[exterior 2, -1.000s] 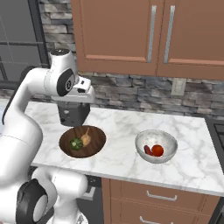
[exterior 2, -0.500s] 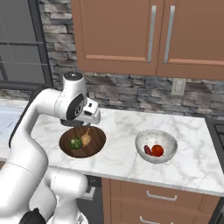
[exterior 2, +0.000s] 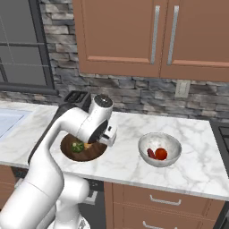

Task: Place the bowl containing the onion and broccoli in the microwave. Close the microwave door and press the start button to microwave the meal.

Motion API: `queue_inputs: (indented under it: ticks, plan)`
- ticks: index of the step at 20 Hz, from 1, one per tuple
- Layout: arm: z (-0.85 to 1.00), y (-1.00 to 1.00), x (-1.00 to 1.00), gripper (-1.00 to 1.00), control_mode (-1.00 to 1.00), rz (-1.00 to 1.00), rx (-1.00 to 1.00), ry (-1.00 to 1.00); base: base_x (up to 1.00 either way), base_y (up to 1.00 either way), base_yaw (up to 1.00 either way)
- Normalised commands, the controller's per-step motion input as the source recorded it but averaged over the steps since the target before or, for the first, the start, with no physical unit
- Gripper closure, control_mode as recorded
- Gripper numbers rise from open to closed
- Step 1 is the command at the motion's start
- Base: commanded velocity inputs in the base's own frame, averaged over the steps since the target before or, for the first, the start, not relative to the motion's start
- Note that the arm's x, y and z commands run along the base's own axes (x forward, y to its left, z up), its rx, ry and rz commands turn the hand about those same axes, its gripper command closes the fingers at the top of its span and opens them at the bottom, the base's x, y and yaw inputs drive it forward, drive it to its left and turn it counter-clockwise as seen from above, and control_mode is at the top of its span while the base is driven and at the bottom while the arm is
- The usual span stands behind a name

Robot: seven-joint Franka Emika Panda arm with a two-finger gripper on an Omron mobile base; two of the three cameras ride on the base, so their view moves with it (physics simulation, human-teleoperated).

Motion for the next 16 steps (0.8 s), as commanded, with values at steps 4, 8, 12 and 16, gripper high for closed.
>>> queue_inputs:
  ticks: [4, 8, 12, 16]
  plan:
    - [-0.47, -0.22, 0.0, -1.0, -1.0, -0.06, 0.06, 0.19, 0.0, 0.0, 0.0]
    - [-0.46, -0.14, 0.0, -1.0, -1.0, -0.05, 0.08, 0.21, 0.0, 0.0, 0.0]
    - [-0.35, 0.0, 0.09, -1.0, -1.0, 0.0, 0.04, 0.15, 0.0, 0.0, 0.0]
    - [-0.35, 0.0, 0.1, -1.0, -1.0, 0.0, 0.01, 0.09, 0.0, 0.0, 0.0]
